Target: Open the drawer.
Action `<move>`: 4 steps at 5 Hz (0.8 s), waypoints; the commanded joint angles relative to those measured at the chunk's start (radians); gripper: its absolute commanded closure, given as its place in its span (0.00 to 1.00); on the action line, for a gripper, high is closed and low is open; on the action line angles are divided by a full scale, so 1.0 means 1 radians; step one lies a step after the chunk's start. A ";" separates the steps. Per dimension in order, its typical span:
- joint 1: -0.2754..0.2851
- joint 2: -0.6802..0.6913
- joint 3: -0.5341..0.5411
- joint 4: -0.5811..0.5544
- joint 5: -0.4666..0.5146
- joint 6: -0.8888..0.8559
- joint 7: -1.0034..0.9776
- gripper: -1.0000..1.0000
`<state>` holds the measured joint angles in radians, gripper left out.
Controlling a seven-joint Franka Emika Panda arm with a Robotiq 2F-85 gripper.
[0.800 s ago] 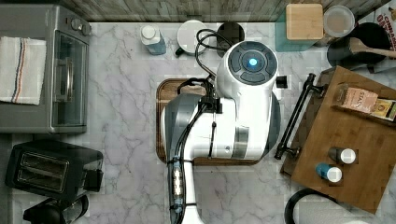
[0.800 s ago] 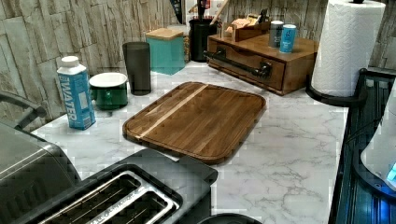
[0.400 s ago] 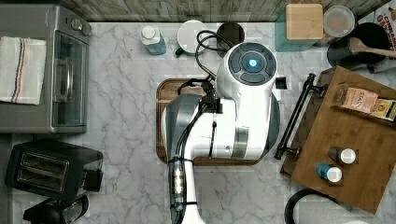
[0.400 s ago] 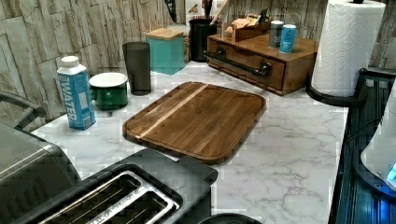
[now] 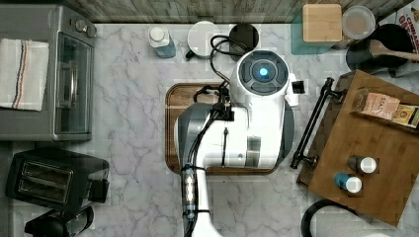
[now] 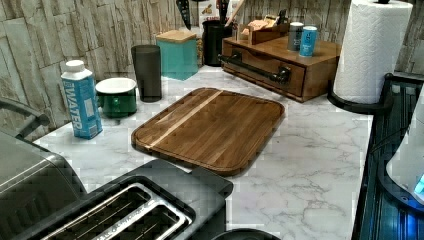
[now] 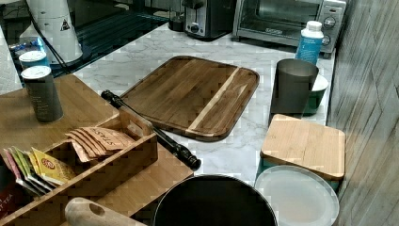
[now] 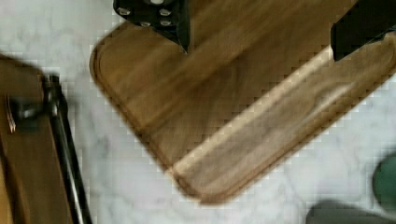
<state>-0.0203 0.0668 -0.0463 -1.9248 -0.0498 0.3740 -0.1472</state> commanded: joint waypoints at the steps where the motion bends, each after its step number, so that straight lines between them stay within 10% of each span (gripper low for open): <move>1: -0.114 0.024 -0.096 0.036 -0.078 0.077 -0.261 0.00; 4: -0.158 0.126 -0.174 0.096 -0.080 0.188 -0.381 0.00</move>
<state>-0.1705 0.2025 -0.1639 -1.9365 -0.0906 0.5630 -0.4778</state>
